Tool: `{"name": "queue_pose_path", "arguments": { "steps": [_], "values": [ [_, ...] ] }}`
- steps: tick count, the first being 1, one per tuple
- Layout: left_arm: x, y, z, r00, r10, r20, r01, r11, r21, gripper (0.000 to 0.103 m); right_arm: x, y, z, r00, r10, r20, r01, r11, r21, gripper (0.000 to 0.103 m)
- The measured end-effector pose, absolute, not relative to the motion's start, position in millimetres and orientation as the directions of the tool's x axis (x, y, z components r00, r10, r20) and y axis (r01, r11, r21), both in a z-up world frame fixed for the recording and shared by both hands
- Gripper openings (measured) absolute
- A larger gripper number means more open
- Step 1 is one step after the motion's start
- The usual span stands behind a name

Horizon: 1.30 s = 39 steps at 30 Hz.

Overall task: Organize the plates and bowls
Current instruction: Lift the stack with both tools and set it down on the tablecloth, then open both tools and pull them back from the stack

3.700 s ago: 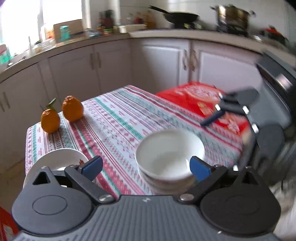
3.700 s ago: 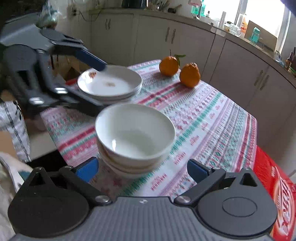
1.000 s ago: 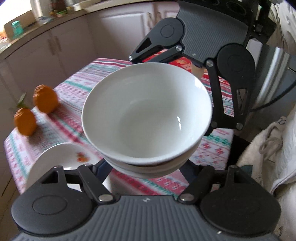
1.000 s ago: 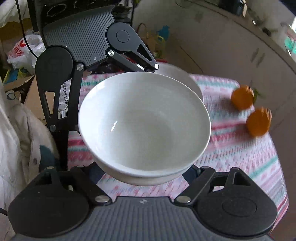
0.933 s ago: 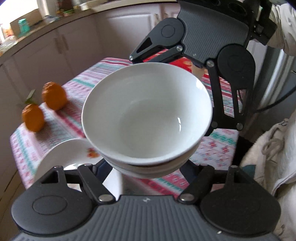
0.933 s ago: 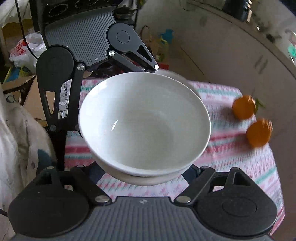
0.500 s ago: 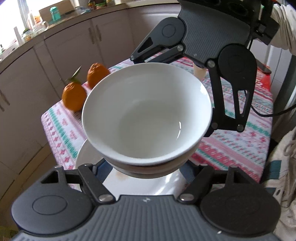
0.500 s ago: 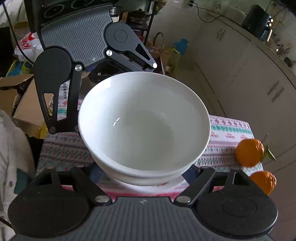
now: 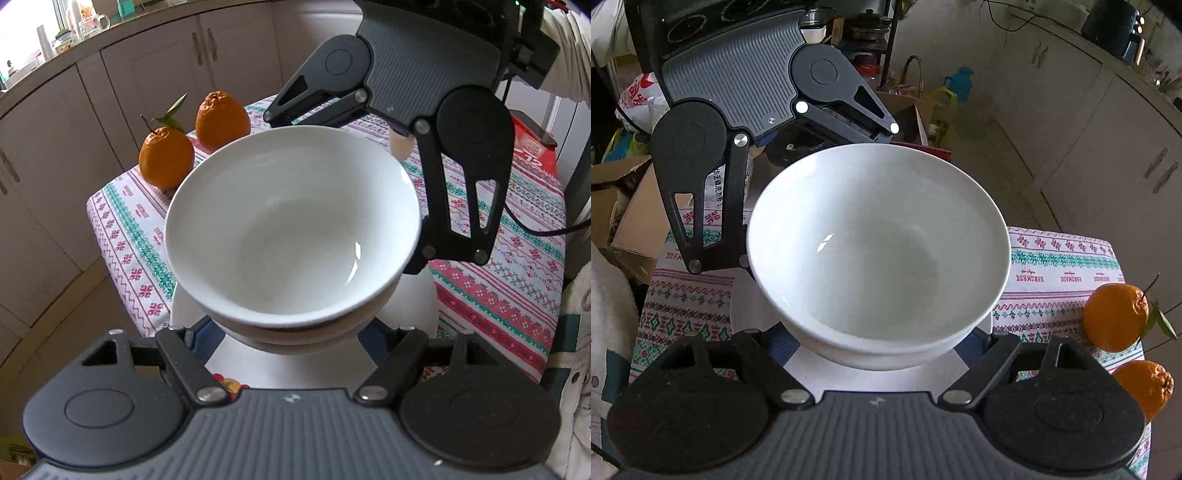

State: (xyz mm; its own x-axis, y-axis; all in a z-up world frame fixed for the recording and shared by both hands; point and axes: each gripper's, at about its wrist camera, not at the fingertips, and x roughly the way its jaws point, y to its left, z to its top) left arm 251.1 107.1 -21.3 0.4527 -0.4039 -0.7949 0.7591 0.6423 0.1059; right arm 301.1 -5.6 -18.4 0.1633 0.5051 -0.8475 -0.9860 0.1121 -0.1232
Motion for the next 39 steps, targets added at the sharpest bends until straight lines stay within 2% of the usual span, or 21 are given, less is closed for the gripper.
{"name": "queue_pose_path", "arguments": {
  "steps": [9, 18, 19, 21, 23, 28, 32, 33, 34, 37, 39],
  "values": [
    [255.4, 110.4, -29.2, 0.428, -0.426, -0.798, 0.76, 0.647, 0.062, 0.078, 311.4, -1.6, -25.0, 0.143, 0.488, -0.861, -0.988, 0.121, -0.095, 0.089],
    [252.2, 110.5, -29.5, 0.442, -0.428, -0.789, 0.757, 0.65, 0.072, 0.078, 319.1, -1.7, -31.6, 0.143, 0.492, -0.859, -0.984, 0.164, -0.069, 0.09],
    [251.5, 110.3, -29.4, 0.443, -0.427, -0.788, 0.755, 0.652, 0.071, 0.079, 318.1, -2.1, -31.7, 0.15, 0.494, -0.856, -0.983, 0.17, -0.074, 0.09],
    [251.3, 111.1, -28.8, 0.441, -0.437, -0.784, 0.745, 0.666, 0.048, 0.084, 315.5, -2.5, -30.8, 0.163, 0.501, -0.85, -0.98, 0.185, -0.079, 0.099],
    [248.8, 110.2, -28.9, 0.451, -0.43, -0.782, 0.74, 0.67, 0.058, 0.087, 311.9, -4.1, -28.8, 0.189, 0.502, -0.844, -0.974, 0.203, -0.098, 0.101],
    [223.7, 112.5, -23.8, 0.525, -0.383, -0.76, 0.699, 0.704, 0.127, 0.089, 300.5, -24.2, -20.7, 0.275, 0.474, -0.837, -0.939, 0.319, -0.128, 0.103],
    [185.5, 121.9, -11.1, 0.64, -0.335, -0.691, 0.573, 0.808, 0.139, 0.092, 272.9, -51.8, -12.2, 0.444, 0.39, -0.807, -0.841, 0.493, -0.224, 0.103],
    [173.8, 122.6, -7.2, 0.687, -0.311, -0.657, 0.519, 0.843, 0.142, 0.097, 266.0, -59.4, -10.0, 0.483, 0.359, -0.799, -0.796, 0.561, -0.229, 0.103],
    [163.8, 122.2, -3.5, 0.731, -0.283, -0.62, 0.461, 0.876, 0.143, 0.102, 259.5, -66.0, -7.8, 0.515, 0.331, -0.791, -0.746, 0.627, -0.224, 0.103],
    [130.5, 114.1, 6.3, 0.848, -0.168, -0.503, 0.266, 0.955, 0.129, 0.102, 236.1, -89.2, -1.2, 0.61, 0.249, -0.752, -0.548, 0.819, -0.173, 0.103],
    [117.7, 101.0, 12.2, 0.863, -0.087, -0.497, 0.16, 0.981, 0.107, 0.102, 215.0, -99.9, 0.2, 0.669, 0.181, -0.721, -0.399, 0.905, -0.143, 0.103]
  ]
}}
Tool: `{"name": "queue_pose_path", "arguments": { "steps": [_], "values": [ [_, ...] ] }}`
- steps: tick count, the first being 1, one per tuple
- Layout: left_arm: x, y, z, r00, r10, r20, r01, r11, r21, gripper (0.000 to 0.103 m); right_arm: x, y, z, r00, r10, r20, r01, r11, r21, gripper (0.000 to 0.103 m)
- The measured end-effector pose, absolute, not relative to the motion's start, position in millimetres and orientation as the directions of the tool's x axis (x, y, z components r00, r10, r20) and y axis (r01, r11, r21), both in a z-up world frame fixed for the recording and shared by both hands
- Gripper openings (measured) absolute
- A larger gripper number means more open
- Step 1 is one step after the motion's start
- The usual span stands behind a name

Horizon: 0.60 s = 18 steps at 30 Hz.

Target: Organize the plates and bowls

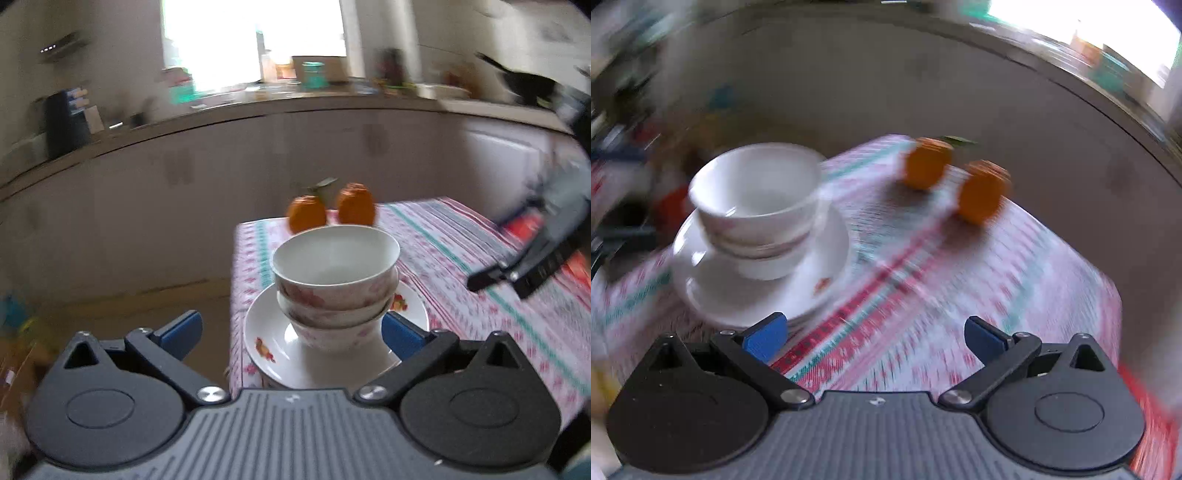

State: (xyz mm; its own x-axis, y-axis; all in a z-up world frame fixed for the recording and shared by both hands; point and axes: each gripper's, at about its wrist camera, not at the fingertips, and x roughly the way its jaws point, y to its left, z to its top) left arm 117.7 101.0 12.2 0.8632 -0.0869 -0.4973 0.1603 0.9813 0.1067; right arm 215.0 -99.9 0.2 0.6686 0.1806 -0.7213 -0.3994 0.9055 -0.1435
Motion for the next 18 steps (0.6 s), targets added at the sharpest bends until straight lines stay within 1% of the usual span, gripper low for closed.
{"name": "queue_pose_path", "arguments": {
  "steps": [2, 3, 6, 7, 10, 12, 18],
  "values": [
    [111.3, 85.0, 17.6, 0.854, 0.004, -0.521, 0.06, 0.993, 0.106, 0.102, 197.6, -104.6, 4.0, 0.712, 0.118, -0.692, -0.289, 0.947, -0.137, 0.103],
    [107.0, 78.3, 21.3, 0.852, 0.029, -0.523, 0.024, 0.995, 0.094, 0.102, 185.6, -105.0, 7.4, 0.743, 0.089, -0.664, -0.237, 0.962, -0.137, 0.103],
    [87.2, 62.1, 34.1, 0.867, 0.007, -0.499, 0.017, 0.999, 0.043, 0.102, 152.5, -109.0, 18.2, 0.791, 0.068, -0.608, -0.16, 0.982, -0.098, 0.103],
    [79.1, 59.1, 36.1, 0.872, 0.012, -0.49, 0.011, 0.999, 0.045, 0.102, 145.5, -109.7, 21.0, 0.795, 0.069, -0.602, -0.148, 0.986, -0.083, 0.103],
    [59.6, 41.3, 43.2, 0.891, 0.058, -0.451, -0.014, 0.995, 0.101, 0.102, 122.8, -113.0, 26.5, 0.811, 0.058, -0.583, -0.119, 0.991, -0.066, 0.103],
    [52.9, 35.3, 44.1, 0.892, 0.051, -0.449, -0.007, 0.995, 0.099, 0.102, 109.9, -117.8, 29.0, 0.82, 0.043, -0.57, -0.097, 0.993, -0.064, 0.103],
    [36.8, 25.9, 45.9, 0.892, 0.015, -0.452, 0.004, 0.999, 0.041, 0.102, 84.7, -129.6, 31.0, 0.836, 0.016, -0.549, -0.042, 0.999, -0.033, 0.103]
  ]
}}
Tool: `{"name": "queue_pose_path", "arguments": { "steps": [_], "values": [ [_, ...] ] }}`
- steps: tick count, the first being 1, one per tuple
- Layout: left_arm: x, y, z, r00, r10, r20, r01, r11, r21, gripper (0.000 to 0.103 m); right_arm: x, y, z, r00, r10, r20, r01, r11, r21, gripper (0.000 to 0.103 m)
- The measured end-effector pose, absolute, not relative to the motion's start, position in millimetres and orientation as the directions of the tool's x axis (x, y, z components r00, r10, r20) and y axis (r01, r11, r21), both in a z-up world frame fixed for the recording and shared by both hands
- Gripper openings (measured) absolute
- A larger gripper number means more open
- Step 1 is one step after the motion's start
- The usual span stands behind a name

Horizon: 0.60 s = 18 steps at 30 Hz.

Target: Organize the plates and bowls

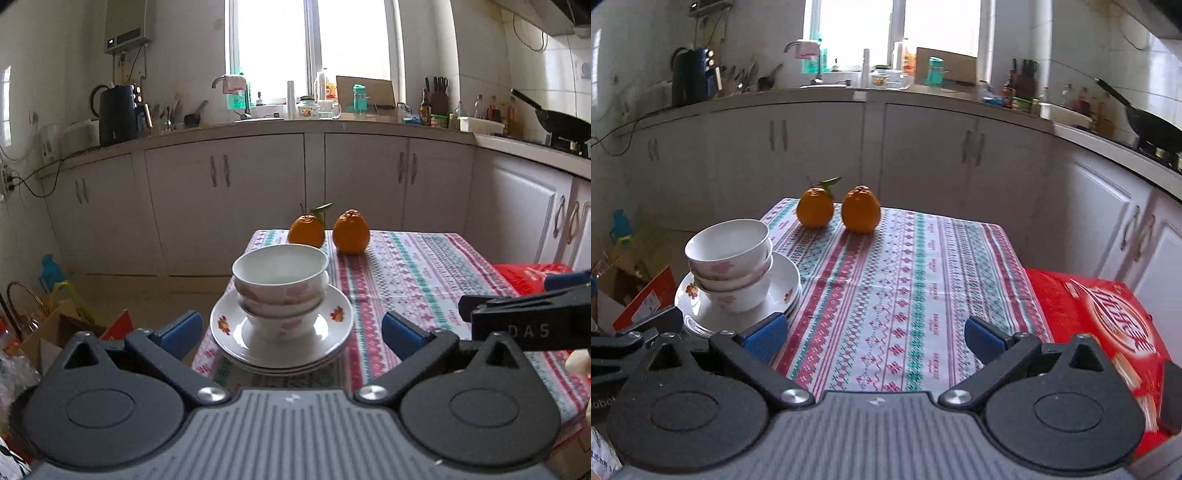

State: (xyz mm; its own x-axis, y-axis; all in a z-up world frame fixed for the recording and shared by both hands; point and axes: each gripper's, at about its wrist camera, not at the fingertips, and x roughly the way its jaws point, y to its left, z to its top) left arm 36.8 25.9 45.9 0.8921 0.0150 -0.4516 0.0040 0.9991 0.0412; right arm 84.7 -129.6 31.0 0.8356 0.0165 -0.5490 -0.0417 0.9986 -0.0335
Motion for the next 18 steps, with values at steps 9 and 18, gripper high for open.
{"name": "queue_pose_path", "arguments": {
  "steps": [9, 18],
  "values": [
    [34.3, 21.0, 46.4, 0.891, 0.02, -0.454, -0.001, 0.999, 0.042, 0.102, 77.6, -132.8, 30.0, 0.839, -0.002, -0.545, -0.015, 1.0, -0.026, 0.103],
    [35.9, 18.5, 46.3, 0.883, 0.029, -0.468, -0.007, 0.999, 0.049, 0.102, 78.7, -133.6, 28.5, 0.836, -0.007, -0.549, -0.008, 1.0, -0.025, 0.103]
  ]
}}
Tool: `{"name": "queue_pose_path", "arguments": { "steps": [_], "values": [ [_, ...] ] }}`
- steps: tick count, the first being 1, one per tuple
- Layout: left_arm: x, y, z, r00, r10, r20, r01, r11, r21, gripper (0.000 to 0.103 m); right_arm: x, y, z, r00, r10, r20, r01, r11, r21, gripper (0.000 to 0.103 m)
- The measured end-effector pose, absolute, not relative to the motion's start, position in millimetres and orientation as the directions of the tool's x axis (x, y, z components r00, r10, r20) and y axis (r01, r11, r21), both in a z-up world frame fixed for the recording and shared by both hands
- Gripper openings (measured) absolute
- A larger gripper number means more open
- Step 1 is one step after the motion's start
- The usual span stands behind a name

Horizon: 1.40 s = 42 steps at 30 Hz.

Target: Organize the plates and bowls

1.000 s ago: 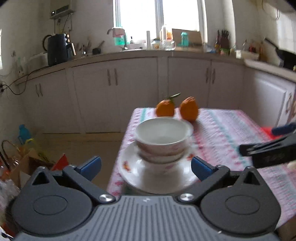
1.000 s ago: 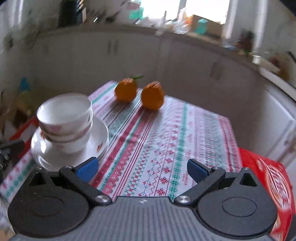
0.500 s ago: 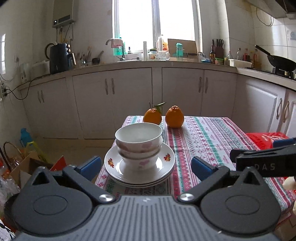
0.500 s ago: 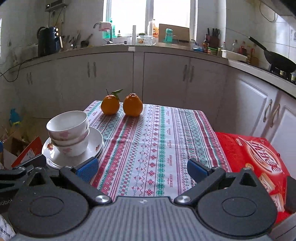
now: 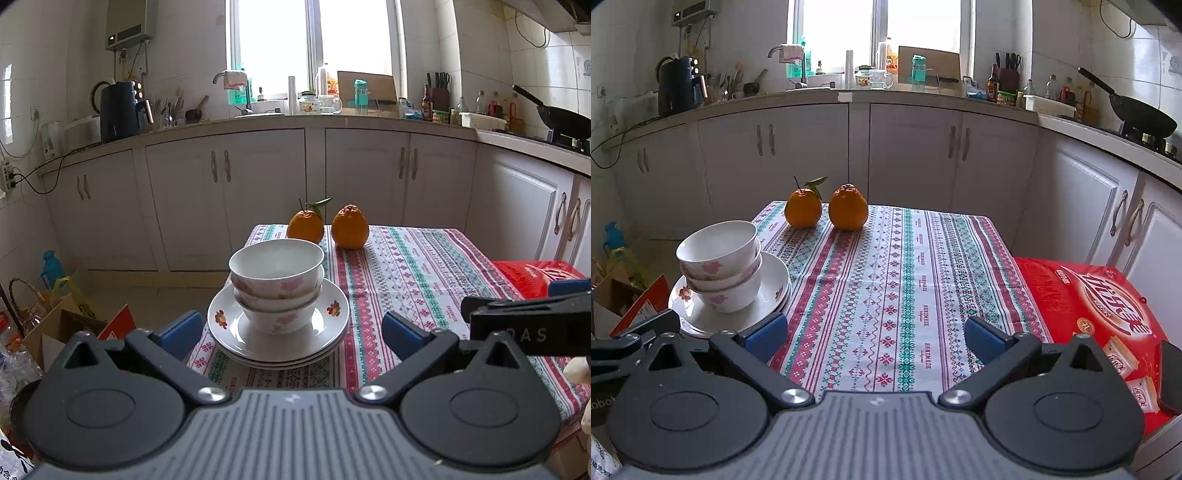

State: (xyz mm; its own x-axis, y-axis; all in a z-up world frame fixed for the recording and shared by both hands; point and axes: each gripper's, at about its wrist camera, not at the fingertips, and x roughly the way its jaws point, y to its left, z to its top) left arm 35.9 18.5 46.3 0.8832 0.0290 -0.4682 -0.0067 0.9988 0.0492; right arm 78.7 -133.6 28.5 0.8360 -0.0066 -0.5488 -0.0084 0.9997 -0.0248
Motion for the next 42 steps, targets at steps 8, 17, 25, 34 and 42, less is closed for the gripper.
{"name": "queue_pose_path", "arguments": {
  "steps": [8, 17, 25, 34, 42],
  "values": [
    [35.6, 19.4, 46.4, 0.882, 0.032, -0.471, -0.012, 0.999, 0.046, 0.102, 78.0, -132.0, 29.3, 0.838, -0.009, -0.545, -0.009, 0.999, -0.03, 0.103],
    [34.7, 18.8, 48.2, 0.882, 0.03, -0.47, -0.013, 0.999, 0.04, 0.102, 74.9, -130.7, 31.8, 0.846, -0.024, -0.533, 0.0, 0.999, -0.045, 0.103],
    [35.4, 18.5, 47.5, 0.88, 0.033, -0.474, -0.017, 0.999, 0.038, 0.102, 75.1, -130.5, 31.0, 0.848, -0.03, -0.53, 0.004, 0.999, -0.049, 0.103],
    [36.0, 16.9, 47.0, 0.879, 0.036, -0.475, -0.02, 0.999, 0.039, 0.102, 75.1, -131.0, 31.7, 0.848, -0.031, -0.529, 0.006, 0.999, -0.049, 0.103],
    [35.9, 16.7, 47.8, 0.878, 0.038, -0.477, -0.021, 0.999, 0.041, 0.102, 75.1, -131.4, 32.4, 0.848, -0.031, -0.529, 0.007, 0.999, -0.048, 0.103]
  ]
}}
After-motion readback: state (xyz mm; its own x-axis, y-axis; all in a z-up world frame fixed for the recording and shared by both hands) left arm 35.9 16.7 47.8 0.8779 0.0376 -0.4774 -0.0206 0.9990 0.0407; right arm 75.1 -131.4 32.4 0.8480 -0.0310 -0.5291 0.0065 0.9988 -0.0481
